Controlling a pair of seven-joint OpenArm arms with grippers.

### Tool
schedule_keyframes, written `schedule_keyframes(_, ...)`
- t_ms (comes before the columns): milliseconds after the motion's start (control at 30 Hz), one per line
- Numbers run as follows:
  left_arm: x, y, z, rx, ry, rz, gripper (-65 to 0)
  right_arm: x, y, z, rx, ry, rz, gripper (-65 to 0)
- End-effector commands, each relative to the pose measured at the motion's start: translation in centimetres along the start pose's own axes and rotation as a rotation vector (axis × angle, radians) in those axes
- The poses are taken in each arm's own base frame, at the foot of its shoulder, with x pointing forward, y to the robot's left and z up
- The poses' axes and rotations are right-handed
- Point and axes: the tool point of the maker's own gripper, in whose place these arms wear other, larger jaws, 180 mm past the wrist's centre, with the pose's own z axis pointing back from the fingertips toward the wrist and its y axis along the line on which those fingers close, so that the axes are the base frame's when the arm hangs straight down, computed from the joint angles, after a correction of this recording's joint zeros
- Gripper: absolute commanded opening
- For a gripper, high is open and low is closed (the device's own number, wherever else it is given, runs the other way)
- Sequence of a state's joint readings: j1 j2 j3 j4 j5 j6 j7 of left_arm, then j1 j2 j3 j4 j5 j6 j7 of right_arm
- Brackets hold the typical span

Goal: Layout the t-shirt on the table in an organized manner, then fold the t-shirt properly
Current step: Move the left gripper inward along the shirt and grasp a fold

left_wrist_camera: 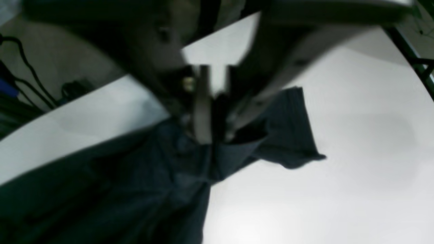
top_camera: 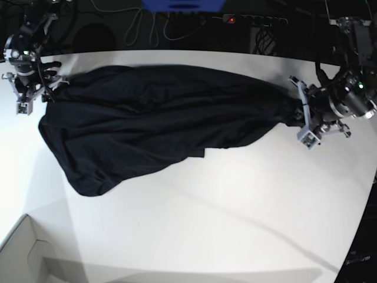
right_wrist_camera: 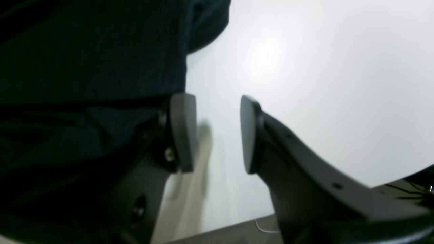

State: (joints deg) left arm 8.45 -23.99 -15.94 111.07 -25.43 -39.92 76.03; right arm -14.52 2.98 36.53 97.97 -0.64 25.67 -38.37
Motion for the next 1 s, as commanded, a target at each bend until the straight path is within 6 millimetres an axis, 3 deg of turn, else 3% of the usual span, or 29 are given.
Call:
schedule_keyframes(0,0.2,0.7,0.6,0.019,-0.009,-0.021,-45.6,1.3,-0.5,0.3,-0.01,-0.044,0.005,-42.5)
schedule_keyframes(100,0.3,0.7,0.8,0.023,-0.016,-0.022,-31.5,1.3,-0.5,0.3,-0.009,-0.044,0.006,-42.5)
schedule_keyframes(233,1.6,0.6,1.2,0.024,-0.062,-0.027,-27.6,1.3,-0.5,0.3,-0.009,-0.044,0.006,-42.5)
schedule_keyframes(500,12.0,-0.8,2.4,-0.101,-0.417,0.047,-27.3,1.2,-0.4,0.3,-0.009,-0.043,0.006,-42.5)
schedule_keyframes(600,13.6,-1.1,-0.2,-0.144,-0.418,0.136,-27.4,1.2,-0.4,0.3,-0.009,-0.043,0.006,-42.5)
schedule_keyframes(767,12.9,-1.6,-5.2,-0.164,-0.28,0.235,-27.4,1.2,-0.4,0.3,-0.009,-0.043,0.006,-42.5)
schedule_keyframes(967,12.8,-3.4,-8.4,-0.21,-0.236,0.289,-27.5,1.2,-0.4,0.3,-0.009,-0.043,0.006,-42.5)
